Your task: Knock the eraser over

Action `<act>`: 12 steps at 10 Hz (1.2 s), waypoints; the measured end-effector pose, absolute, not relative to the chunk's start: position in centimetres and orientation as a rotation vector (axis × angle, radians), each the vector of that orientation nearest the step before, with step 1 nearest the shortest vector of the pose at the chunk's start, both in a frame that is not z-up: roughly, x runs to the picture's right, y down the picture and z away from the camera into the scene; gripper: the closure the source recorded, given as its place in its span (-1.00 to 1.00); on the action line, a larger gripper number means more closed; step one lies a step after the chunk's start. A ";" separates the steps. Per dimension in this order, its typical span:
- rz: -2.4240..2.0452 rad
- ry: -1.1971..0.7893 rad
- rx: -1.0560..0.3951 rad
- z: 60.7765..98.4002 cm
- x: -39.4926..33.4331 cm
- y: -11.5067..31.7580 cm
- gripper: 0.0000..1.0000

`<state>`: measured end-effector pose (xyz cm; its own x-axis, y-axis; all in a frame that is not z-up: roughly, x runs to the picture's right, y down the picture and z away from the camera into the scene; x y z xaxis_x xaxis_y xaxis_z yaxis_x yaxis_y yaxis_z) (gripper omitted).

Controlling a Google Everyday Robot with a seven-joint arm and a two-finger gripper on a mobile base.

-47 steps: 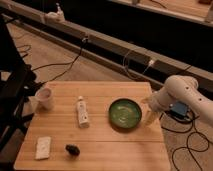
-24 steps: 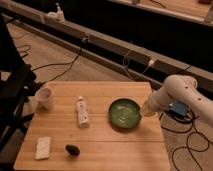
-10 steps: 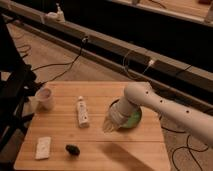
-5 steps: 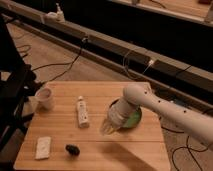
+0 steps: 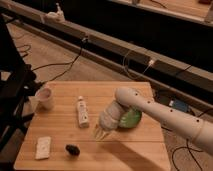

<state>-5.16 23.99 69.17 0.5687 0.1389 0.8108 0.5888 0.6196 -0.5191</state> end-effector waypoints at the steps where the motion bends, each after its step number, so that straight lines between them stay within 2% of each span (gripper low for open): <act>1: -0.333 -0.976 -0.904 69.1 -6.1 24.7 1.00; 8: -0.451 -1.130 -1.011 67.6 -12.0 29.9 1.00; 10: -0.438 -1.160 -1.000 67.9 -12.9 29.7 1.00; 12: -0.337 -1.205 -0.911 69.3 -14.6 27.0 1.00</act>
<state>-14.57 26.95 69.28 0.3614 0.2300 0.9036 0.6652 0.6155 -0.4227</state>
